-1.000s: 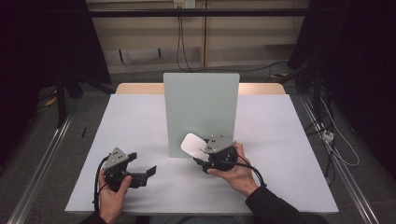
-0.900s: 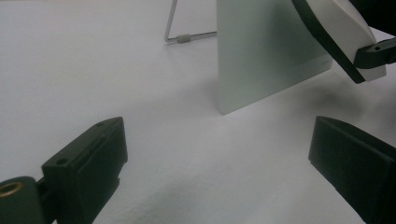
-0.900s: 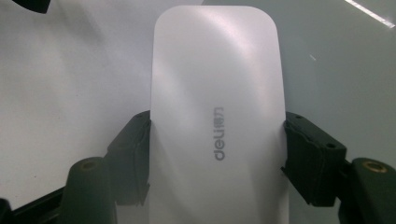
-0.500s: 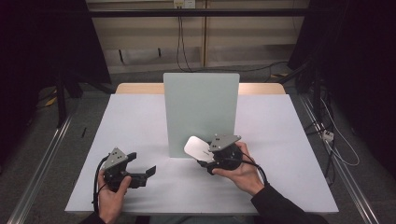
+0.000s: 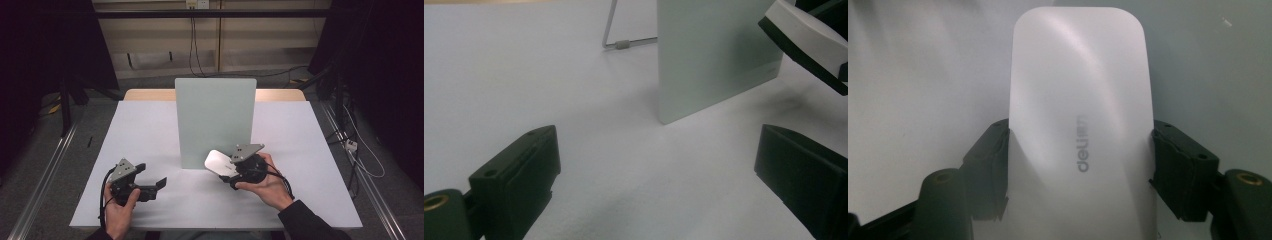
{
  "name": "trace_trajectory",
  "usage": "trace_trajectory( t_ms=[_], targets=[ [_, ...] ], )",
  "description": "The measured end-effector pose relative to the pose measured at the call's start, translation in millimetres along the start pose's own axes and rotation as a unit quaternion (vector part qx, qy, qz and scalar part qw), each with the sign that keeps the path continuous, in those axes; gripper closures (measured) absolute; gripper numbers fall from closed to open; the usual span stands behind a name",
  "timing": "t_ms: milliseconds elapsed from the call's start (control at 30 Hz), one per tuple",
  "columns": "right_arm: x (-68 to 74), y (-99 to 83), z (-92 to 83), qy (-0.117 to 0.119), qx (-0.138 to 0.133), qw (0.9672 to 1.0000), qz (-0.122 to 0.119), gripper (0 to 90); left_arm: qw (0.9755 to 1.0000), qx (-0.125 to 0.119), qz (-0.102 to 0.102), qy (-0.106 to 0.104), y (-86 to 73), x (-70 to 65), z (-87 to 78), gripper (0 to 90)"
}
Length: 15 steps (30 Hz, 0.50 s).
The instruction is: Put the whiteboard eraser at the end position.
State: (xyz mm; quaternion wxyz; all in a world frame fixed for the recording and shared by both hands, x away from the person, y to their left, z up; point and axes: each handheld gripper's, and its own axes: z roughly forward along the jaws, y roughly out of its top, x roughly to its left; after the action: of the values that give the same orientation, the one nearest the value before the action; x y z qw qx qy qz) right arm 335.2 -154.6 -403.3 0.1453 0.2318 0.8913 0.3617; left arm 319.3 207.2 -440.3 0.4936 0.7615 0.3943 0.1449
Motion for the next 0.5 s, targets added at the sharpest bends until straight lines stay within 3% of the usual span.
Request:
trace_trajectory(
  t_ms=[233, 500],
  targets=[
    [2.6, -6.1, 0.9, 0.023, 0.018, 0.9995, -0.013, 31.7, 1.0000, 0.003, 0.001, 0.000, 0.1, -0.7, 1.7, 4.4],
    [15.4, -5.3, 12.3, 0.065, 0.044, 0.9963, -0.036, 31.7, 1.0000, 0.002, 0.001, 0.000, -0.2, -0.2, 1.3, 4.5]
  ],
)
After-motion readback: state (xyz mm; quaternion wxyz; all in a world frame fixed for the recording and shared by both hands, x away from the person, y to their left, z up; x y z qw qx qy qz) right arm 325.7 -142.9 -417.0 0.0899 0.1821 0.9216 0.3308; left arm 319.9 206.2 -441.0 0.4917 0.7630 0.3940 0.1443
